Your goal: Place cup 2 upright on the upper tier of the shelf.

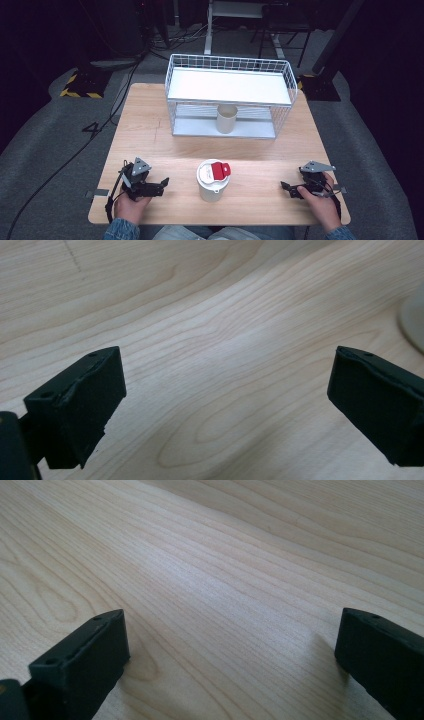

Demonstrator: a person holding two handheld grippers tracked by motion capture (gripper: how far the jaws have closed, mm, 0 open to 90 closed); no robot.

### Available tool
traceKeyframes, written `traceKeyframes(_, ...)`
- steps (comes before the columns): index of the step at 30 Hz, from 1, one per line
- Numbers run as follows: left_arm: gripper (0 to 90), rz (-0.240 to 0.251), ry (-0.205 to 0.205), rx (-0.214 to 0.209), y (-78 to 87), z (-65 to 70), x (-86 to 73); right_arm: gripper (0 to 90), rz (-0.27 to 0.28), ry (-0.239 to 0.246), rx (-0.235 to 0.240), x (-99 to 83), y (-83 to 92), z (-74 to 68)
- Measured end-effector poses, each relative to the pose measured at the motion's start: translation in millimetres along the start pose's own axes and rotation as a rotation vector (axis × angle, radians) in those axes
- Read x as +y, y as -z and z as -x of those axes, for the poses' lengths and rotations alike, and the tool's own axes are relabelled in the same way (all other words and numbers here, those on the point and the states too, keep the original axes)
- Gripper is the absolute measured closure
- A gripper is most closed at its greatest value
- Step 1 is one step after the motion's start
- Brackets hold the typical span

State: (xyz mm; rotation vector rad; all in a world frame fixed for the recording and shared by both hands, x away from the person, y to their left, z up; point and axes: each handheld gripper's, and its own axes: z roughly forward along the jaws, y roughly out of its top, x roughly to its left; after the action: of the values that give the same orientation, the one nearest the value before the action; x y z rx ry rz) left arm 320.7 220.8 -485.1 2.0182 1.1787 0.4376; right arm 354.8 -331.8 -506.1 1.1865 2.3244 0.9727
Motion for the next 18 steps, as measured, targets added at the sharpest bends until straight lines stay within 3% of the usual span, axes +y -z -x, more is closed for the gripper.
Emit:
traceKeyframes(3, 4.5, 0.027, 0.001, -0.031, 5.9, 3.5, 0.3, 1.1, 0.000, 0.000, 0.000, 0.0, 0.0, 0.0)
traceKeyframes(6, 12.8, 0.063, -0.023, -0.057, 14.4, 7.3, 1.6, 1.0, 0.000, 0.000, 0.000, 0.0, 0.0, 0.0)
traceKeyframes(11, 11.2, 0.108, -0.029, -0.101, 24.1, 17.2, 3.8, 1.0, 0.000, 0.000, 0.000, 0.0, 0.0, 0.0)
traceKeyframes(18, 5.2, 0.136, -0.055, -0.115, 29.7, 31.4, 6.1, 1.0, 0.000, 0.000, 0.000, 0.0, 0.0, 0.0)
